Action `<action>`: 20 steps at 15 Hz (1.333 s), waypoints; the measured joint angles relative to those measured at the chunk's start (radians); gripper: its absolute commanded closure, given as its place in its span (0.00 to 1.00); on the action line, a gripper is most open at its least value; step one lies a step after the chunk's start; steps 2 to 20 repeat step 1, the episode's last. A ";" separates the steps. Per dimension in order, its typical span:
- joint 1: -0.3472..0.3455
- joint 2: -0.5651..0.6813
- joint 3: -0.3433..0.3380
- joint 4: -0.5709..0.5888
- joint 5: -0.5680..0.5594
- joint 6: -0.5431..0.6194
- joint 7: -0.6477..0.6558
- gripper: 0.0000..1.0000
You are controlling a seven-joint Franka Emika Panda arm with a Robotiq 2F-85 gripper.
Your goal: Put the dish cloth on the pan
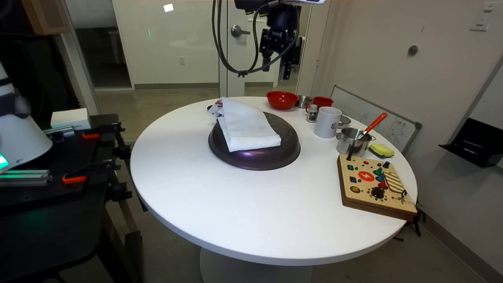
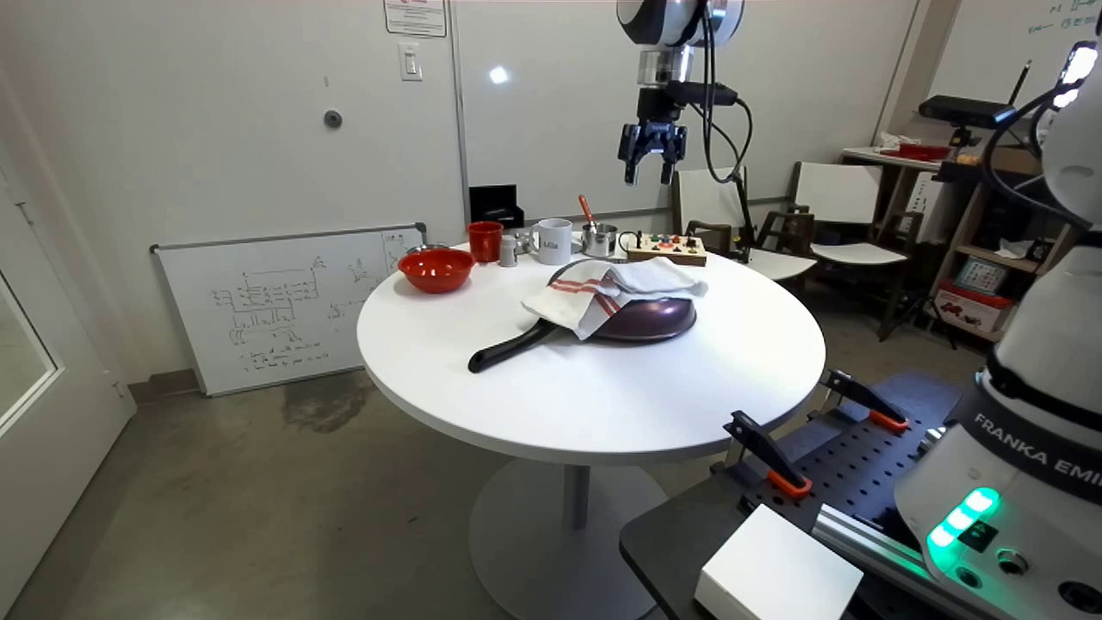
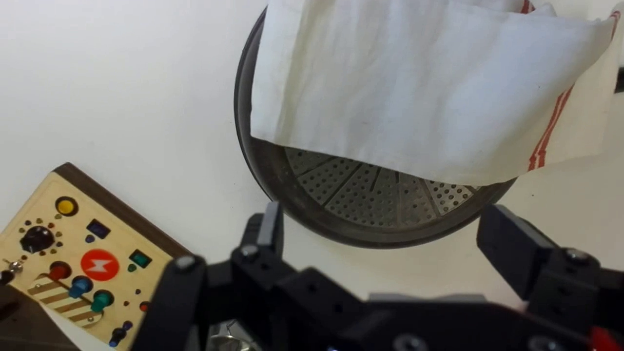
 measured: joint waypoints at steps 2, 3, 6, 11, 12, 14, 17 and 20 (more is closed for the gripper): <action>0.002 0.000 -0.001 0.000 0.000 0.001 0.000 0.00; 0.002 0.000 -0.001 0.000 0.000 0.001 0.000 0.00; 0.002 0.000 -0.001 0.000 0.000 0.001 0.000 0.00; 0.002 0.000 -0.001 0.000 0.000 0.001 0.000 0.00; 0.002 0.000 -0.001 0.000 0.000 0.001 0.000 0.00; 0.002 0.000 -0.001 0.000 0.000 0.001 0.000 0.00; 0.002 0.000 -0.001 0.000 0.000 0.001 0.000 0.00; 0.002 0.000 -0.001 0.000 0.000 0.001 0.000 0.00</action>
